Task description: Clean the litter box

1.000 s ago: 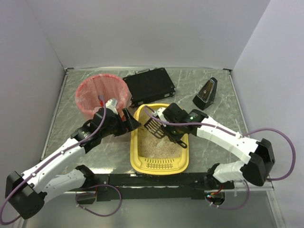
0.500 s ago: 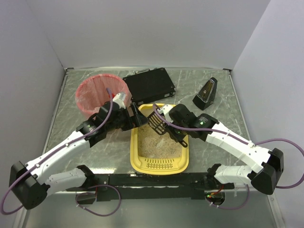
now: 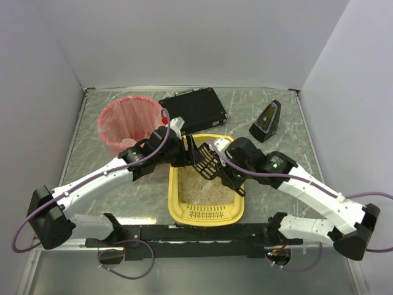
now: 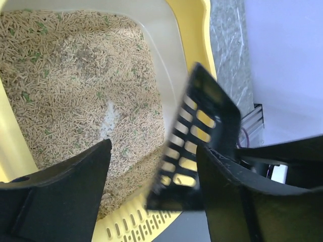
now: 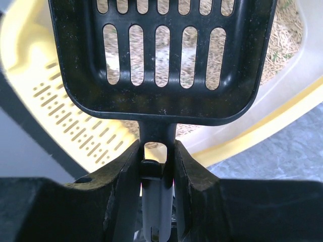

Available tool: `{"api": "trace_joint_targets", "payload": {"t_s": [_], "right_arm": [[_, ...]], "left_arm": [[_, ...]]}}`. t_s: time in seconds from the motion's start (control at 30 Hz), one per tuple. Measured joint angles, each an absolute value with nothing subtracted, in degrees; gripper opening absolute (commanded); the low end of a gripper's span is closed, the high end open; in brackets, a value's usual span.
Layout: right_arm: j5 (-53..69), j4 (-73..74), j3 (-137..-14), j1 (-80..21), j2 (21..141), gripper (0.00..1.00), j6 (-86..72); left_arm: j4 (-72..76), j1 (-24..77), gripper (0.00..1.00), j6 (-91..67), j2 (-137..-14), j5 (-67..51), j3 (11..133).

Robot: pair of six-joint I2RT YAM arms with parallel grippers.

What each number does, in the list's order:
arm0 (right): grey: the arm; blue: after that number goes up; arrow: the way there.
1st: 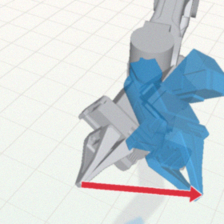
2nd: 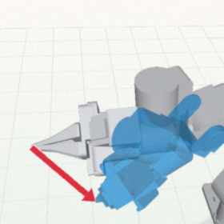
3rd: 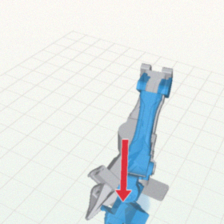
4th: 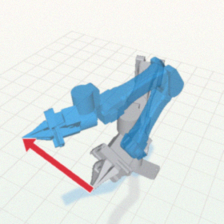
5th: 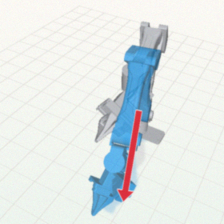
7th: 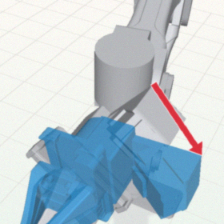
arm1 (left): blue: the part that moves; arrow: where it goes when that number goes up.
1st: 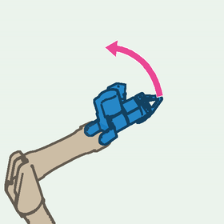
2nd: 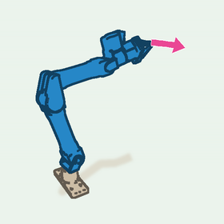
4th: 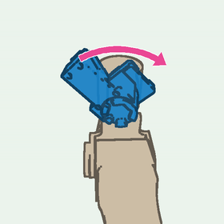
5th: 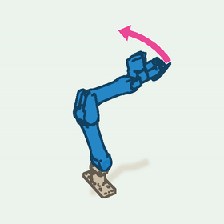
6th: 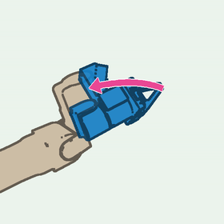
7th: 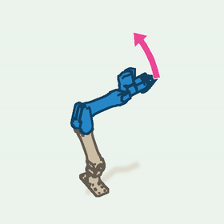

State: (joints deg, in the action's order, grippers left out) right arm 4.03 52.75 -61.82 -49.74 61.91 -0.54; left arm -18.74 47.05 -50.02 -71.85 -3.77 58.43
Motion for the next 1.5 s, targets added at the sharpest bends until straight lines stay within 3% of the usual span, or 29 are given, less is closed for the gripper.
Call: {"api": "trace_joint_targets", "payload": {"t_s": [0.03,0.2,0.23,0.27,0.3,0.33,0.43,0.5,0.6,0.63,0.83,1.17,1.5], "right_arm": [[4.89,53.1,-61.95,-49.74,60.75,0.0,-0.56],[6.48,53.8,-62.35,-49.74,58.72,0.0,-0.54],[6.61,53.82,-62.35,-49.74,58.72,0.03,-0.56],[6.74,53.76,-62.35,-49.74,58.72,0.15,-0.58],[6.76,53.6,-62.35,-49.74,58.72,0.17,-0.62],[6.57,53.71,-62.35,-49.74,58.65,0.19,-0.64],[6.0,53.98,-62.19,-49.74,58.26,0.42,-0.89],[5.39,53.71,-61.71,-49.76,57.41,0.47,-1.76],[4.45,51.94,-60.62,-49.74,55.09,0.91,-4.4],[4.08,51.44,-60.27,-49.74,54.26,1.0,-5.23],[1.26,49.84,-57.78,-49.56,47.9,1.0,-12.49],[1.93,53.74,-57.58,-42.28,37.21,1.0,-37.85],[2.37,47.86,-45.3,-40.97,24.8,0.88,-58.67]], "left_arm": [[-18.83,47.16,0.56,-49.95,-71.85,-3.68,58.48],[-17.52,47.24,0.28,-49.19,-71.88,-5.82,58.65],[-16.93,47.29,0.16,-49.43,-71.83,-6.37,58.61],[-15.73,47.35,0.1,-49.43,-71.83,-7.29,58.37],[-14.5,47.35,0.02,-49.82,-71.83,-8.27,58.06],[-13.63,47.35,0.01,-50.09,-71.83,-9.02,57.71],[-12.58,47.22,0.01,-50.48,-71.92,-10.48,57.12],[-12.21,47.22,0.01,-50.68,-72.01,-10.94,57.12],[-11.62,47.29,0.01,-51.42,-72.27,-11.4,57.12],[-11.64,47.29,0.01,-51.66,-72.29,-11.38,57.12],[-11.77,45.91,0.01,-51.92,-72.29,-12.84,57.14],[-6.35,39.79,0.01,-51.99,-72.27,-23.75,55.09],[0.34,39.55,0.01,-56.49,-72.66,-25.23,53.36]]}}
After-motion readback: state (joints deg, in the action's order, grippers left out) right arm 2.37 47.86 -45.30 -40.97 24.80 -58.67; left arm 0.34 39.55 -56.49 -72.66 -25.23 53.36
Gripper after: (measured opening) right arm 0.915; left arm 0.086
